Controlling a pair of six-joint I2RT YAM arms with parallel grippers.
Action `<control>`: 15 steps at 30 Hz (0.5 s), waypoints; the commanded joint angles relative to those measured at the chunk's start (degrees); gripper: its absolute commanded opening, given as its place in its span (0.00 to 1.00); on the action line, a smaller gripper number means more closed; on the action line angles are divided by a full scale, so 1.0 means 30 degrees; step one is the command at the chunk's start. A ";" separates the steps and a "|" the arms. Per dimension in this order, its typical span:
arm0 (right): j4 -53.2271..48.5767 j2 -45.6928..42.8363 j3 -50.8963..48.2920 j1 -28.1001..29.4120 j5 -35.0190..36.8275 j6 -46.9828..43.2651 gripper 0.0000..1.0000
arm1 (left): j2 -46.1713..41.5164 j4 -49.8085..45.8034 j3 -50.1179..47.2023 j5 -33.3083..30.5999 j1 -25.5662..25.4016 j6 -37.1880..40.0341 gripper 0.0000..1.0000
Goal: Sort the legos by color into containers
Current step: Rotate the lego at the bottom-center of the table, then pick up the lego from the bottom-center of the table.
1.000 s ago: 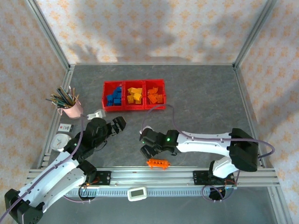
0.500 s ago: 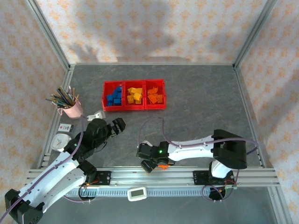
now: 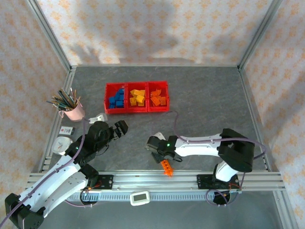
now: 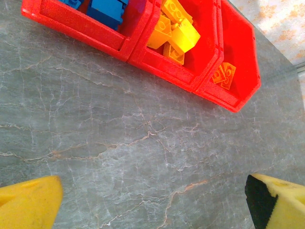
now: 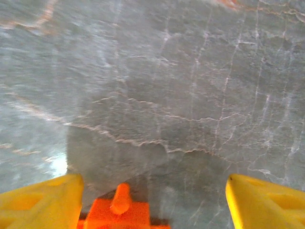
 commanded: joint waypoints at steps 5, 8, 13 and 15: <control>-0.0786 -0.0710 -0.0314 0.1017 -0.0620 0.1701 0.83 | 0.0069 0.0189 -0.0317 0.0076 0.0176 -0.0216 0.99; -0.1202 -0.0783 -0.0836 0.1222 -0.0749 0.2755 0.83 | 0.0040 0.0074 -0.0322 0.0051 0.0163 -0.0141 0.99; -0.1093 -0.0977 -0.1757 0.1665 -0.1702 0.3352 0.74 | 0.0124 0.0212 -0.0362 0.0080 0.0176 -0.0121 0.99; -0.0929 -0.0689 -0.1919 0.1864 -0.1981 0.3397 0.69 | 0.0185 0.0305 -0.0362 0.0161 0.0190 -0.0095 0.99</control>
